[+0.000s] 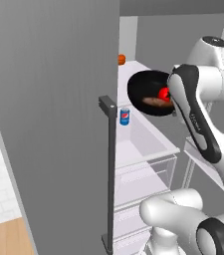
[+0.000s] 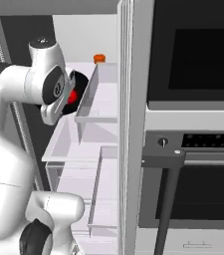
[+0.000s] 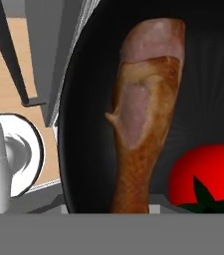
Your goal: Pick the chicken drumstick and tomato from their plates and place them in the bowl. Then put the bowl in the fridge.
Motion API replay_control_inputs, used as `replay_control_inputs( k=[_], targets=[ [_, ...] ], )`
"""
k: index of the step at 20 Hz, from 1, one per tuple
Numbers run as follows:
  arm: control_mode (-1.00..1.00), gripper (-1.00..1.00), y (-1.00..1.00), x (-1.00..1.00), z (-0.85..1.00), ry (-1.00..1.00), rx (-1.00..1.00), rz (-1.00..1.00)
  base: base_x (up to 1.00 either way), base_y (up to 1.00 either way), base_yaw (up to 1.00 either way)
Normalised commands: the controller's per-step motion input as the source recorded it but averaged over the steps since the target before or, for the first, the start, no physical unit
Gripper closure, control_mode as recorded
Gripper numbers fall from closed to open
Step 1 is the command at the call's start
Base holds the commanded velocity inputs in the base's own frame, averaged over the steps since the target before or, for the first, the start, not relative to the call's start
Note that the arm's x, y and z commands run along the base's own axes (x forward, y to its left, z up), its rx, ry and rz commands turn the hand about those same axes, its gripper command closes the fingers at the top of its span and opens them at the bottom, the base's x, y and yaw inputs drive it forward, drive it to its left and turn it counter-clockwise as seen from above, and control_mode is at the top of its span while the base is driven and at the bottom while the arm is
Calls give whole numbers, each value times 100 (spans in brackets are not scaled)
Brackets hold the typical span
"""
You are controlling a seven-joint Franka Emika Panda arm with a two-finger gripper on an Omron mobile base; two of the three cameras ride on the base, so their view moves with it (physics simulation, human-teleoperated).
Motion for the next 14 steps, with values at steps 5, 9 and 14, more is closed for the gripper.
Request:
replay_control_inputs(
  k=[5, 9, 14],
  targets=[
    [-100, 100, 0, 74, 6, 0, 0, 0, 0, 0, 0],
    [-100, 100, 0, 75, 6, 0, 0, 0, 0, 0, 0],
    [-100, 100, 3, 68, 0, 0, 0, 0, 0, 0, 0]
  ],
)
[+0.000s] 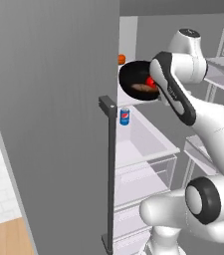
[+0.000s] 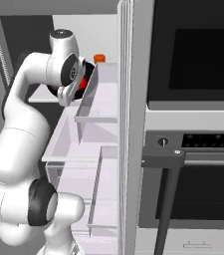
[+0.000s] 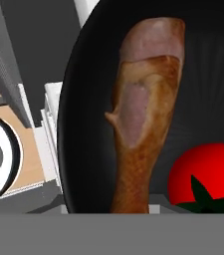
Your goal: Pick the chicken drumstick and tomato from their plates and place them in the bowl. Then put the bowl in the fridge.
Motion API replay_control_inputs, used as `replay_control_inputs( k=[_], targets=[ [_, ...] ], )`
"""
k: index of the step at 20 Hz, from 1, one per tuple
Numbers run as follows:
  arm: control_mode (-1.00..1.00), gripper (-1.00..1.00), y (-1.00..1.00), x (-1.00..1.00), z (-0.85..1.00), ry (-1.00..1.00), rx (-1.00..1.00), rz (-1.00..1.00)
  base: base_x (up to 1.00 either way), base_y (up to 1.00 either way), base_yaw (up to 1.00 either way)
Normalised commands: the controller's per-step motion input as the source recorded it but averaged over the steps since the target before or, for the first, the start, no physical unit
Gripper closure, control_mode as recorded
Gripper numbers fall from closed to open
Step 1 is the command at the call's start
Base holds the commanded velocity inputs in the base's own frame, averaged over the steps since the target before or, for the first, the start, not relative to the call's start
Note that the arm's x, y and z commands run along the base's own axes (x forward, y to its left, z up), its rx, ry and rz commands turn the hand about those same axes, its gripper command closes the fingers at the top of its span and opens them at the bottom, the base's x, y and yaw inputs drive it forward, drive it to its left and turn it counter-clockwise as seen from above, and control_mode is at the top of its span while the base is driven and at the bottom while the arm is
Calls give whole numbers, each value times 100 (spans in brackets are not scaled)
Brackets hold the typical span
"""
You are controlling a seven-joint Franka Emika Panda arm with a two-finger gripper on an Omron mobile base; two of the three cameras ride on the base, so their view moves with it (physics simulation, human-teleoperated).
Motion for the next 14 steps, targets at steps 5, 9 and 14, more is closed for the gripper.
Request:
replay_control_inputs(
  k=[5, 9, 14],
  targets=[
    [-100, 100, 1, 70, 0, 0, 0, 0, 0, 0, 0],
    [-100, 100, 9, 62, -7, 0, 0, 0, 0, 0, 0],
    [-100, 100, 14, 48, -28, 0, 0, 0, 0, 0, 0]
  ],
)
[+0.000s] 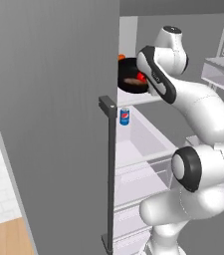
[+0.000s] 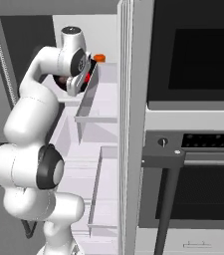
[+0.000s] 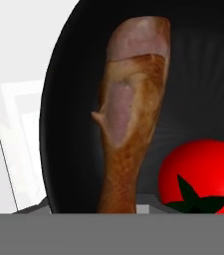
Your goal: Pick the chicken drumstick and tomato from their plates and place them in the bowl. Then put the bowl in the fridge.
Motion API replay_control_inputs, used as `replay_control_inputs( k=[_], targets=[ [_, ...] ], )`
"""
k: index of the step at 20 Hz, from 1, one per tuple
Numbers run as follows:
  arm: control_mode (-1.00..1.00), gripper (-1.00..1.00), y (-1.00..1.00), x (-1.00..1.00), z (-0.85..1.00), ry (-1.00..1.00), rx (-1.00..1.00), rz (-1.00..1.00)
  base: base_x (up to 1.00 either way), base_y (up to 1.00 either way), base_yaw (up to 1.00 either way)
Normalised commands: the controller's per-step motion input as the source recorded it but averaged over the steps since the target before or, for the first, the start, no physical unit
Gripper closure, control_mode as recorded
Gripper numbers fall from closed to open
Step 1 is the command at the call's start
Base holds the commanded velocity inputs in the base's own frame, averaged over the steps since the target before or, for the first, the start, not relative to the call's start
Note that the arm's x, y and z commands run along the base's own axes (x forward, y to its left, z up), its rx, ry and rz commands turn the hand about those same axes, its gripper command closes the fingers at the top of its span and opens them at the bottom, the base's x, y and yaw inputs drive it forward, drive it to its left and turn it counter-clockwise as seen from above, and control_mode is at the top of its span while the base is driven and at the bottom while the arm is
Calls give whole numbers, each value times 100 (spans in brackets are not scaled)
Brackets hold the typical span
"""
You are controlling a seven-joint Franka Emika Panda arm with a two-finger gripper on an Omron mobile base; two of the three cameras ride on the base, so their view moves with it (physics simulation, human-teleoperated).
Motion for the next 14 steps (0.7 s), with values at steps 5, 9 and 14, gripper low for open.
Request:
replay_control_inputs(
  k=[5, 9, 14],
  targets=[
    [-100, 100, 8, 50, -18, 0, 0, 0, 0, 0, 0],
    [-100, 100, 10, 25, -6, 0, -1, 0, 0, 0, 0],
    [-100, -100, 7, 0, 0, 0, 0, 0, 0, 0, 0]
  ],
)
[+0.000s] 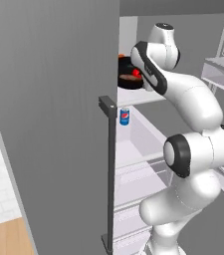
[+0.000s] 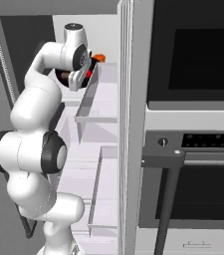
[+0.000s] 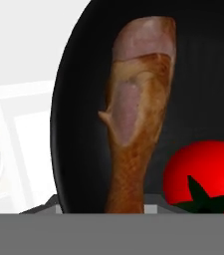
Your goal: Pick the chicken drumstick and tomato from their plates and place them in the bowl. Then put the bowl in the fridge.
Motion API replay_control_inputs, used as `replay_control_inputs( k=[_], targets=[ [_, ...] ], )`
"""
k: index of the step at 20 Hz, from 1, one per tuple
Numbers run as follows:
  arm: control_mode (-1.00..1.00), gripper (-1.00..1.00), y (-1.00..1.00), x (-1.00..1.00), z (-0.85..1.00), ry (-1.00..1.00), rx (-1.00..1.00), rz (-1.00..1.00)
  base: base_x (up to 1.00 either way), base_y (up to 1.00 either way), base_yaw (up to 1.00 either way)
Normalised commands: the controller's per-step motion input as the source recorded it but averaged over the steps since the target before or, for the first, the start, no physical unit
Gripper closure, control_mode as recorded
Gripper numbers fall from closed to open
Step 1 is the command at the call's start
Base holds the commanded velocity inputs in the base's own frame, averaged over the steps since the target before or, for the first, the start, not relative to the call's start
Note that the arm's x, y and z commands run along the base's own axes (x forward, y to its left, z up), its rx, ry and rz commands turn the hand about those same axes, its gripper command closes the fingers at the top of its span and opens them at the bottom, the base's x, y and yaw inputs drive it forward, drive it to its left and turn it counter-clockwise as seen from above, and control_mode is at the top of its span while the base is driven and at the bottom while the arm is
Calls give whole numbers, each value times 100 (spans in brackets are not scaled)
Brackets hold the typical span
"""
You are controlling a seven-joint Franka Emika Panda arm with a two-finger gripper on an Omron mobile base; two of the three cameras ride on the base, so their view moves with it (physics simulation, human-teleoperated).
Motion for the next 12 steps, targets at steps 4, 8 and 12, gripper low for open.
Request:
replay_control_inputs(
  k=[4, 8, 12],
  targets=[
    [-100, -100, 0, 0, 0, -5, 0, 0, 0, 0, 0],
    [-100, -100, 0, 0, 0, -14, 0, 0, 0, 0, 0],
    [-100, -100, 0, -32, 0, -19, 0, -3, 0, 0, 0]
  ],
)
